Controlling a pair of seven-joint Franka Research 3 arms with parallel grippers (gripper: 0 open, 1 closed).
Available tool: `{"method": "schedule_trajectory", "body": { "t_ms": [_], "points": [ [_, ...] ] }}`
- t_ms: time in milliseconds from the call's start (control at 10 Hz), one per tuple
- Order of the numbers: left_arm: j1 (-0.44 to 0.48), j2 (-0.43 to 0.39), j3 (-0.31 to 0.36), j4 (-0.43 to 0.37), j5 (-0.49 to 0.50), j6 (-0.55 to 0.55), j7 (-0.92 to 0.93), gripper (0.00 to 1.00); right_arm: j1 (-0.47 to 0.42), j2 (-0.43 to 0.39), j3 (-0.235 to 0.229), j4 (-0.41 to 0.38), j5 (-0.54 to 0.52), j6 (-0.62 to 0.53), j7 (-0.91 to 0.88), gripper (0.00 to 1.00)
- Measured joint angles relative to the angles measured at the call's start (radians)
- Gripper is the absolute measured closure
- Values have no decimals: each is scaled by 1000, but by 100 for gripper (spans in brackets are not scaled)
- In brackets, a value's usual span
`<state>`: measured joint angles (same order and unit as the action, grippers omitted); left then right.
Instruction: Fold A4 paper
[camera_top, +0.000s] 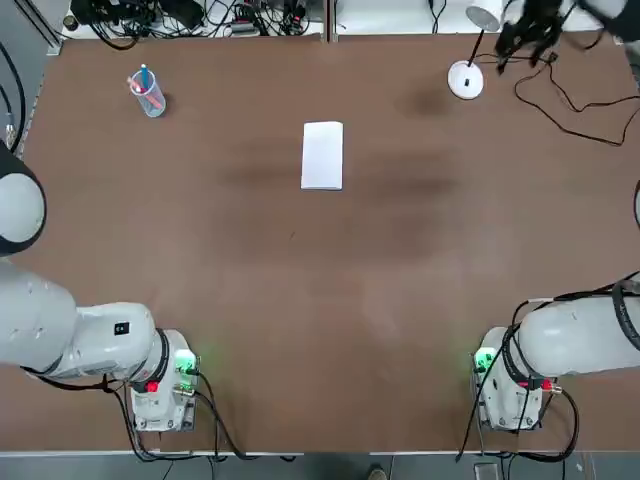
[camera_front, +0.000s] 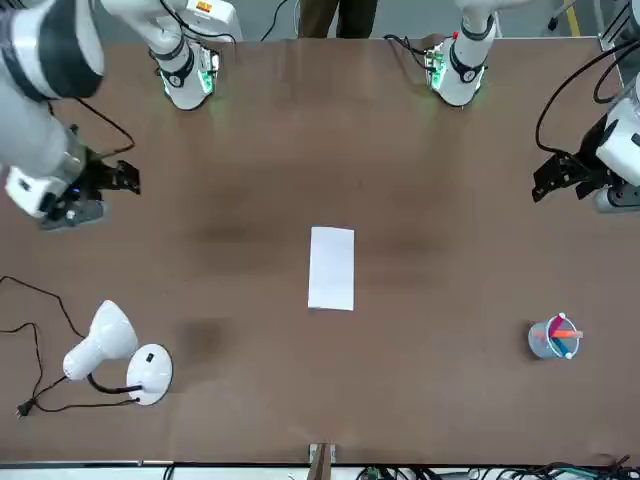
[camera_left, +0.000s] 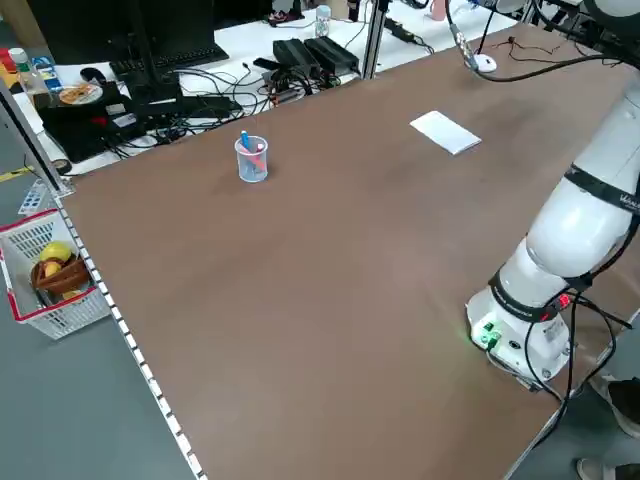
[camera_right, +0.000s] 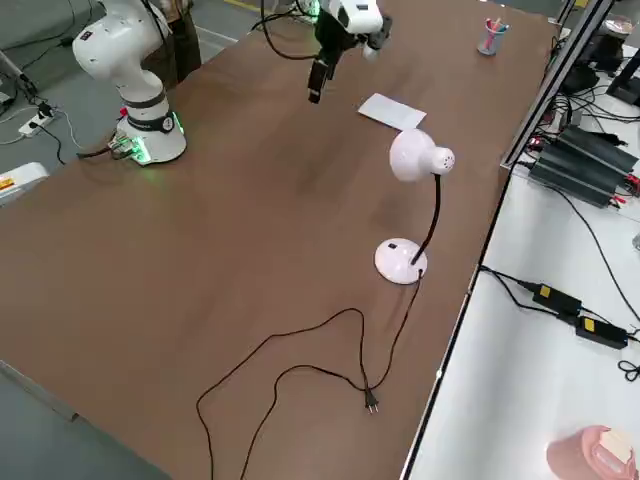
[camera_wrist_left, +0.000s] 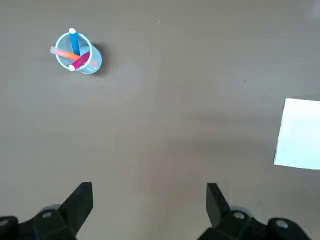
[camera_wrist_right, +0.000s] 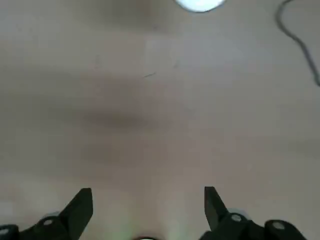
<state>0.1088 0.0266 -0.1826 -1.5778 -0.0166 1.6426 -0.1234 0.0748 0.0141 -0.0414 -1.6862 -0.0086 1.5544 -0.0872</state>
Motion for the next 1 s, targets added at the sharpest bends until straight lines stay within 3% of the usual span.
{"method": "schedule_trajectory", "body": {
  "t_ms": [100,300,1000],
  "points": [
    [1,0,0,0,0,3,0,0,-4,-1,-33,77,0,-43,0,1],
    [1,0,0,0,6,9,0,0,-12,-2,-45,170,0,-66,26,1],
    [3,0,1,-1,7,22,0,0,-22,3,-45,224,5,-89,78,1]
  ]
}}
